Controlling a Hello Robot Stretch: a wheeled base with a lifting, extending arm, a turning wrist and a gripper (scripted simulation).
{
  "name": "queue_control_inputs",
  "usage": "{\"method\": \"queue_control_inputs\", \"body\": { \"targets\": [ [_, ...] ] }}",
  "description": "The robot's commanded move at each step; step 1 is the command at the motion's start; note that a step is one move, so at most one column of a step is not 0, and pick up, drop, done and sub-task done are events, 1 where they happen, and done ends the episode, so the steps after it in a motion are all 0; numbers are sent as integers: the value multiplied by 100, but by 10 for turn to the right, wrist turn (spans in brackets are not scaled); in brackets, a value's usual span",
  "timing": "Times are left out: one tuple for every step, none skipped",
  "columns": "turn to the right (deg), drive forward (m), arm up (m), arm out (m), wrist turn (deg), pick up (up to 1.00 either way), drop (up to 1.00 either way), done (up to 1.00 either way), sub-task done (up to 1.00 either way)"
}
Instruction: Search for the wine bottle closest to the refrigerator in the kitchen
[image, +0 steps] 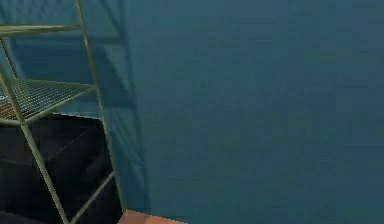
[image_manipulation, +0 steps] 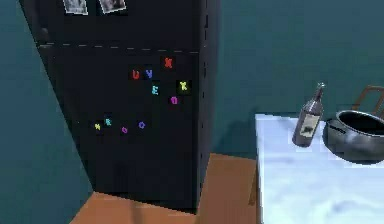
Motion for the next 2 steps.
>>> {"method": "queue_control_inputs", "body": {
  "targets": [
    [-420,0,0,0,0,0,0,0,0],
    [0,15,0,0,0,0,0,0,0]
  ]
}}
